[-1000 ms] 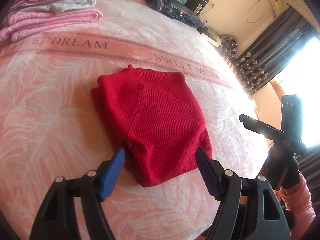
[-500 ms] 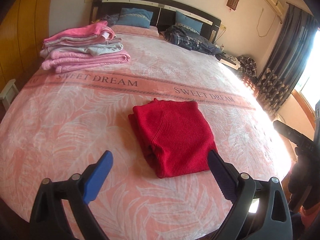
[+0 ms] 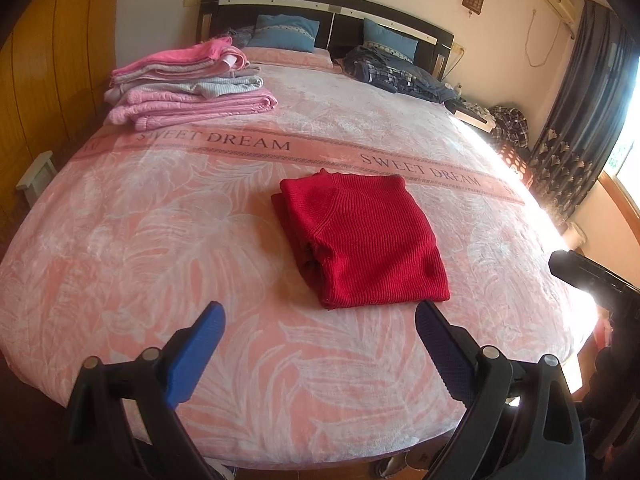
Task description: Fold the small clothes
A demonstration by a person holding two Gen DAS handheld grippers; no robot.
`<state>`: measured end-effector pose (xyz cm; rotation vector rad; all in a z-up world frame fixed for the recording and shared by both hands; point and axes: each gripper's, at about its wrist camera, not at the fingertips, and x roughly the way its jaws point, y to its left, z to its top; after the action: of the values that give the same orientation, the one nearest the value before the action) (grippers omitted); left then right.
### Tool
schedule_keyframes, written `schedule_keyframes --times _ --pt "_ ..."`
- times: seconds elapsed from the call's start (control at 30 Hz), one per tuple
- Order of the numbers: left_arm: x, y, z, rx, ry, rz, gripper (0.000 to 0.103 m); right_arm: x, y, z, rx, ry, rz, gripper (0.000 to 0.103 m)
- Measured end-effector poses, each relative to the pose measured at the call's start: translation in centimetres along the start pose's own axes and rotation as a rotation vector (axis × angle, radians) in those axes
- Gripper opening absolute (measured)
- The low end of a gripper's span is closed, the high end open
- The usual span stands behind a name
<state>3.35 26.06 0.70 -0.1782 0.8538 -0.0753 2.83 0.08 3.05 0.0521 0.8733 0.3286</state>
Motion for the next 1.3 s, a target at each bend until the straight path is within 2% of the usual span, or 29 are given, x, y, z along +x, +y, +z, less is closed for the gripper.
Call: schedule_keyframes --times 0.13,0.33,0.5,0.73,1.3 --pt "-0.7 -0.7 -0.6 0.036 -0.026 0.018 0.098 1.2 0.2 -1.3 -0.003 0.037 -0.033 0.1" --pt "-1.3 -1.1 -0.4 0.066 -0.055 0.061 0.099 1.8 0.3 -2.0 -0.03 0.029 -0.092 0.1" --pt "-1.0 -0.9 -0.4 0.073 -0.058 0.12 0.099 2.8 0.1 -2.3 -0.028 0.059 -0.087 0.1" --pt "-0.2 -0.7 -0.8 0.075 -0.037 0.155 0.099 3.6 0.3 -2.9 -0.029 0.099 -0.061 0.1" --pt "1.1 -0.6 -1.6 0.091 -0.003 0.19 0.099 4.8 0.2 -3.8 -0.006 0.135 -0.054 0.1"
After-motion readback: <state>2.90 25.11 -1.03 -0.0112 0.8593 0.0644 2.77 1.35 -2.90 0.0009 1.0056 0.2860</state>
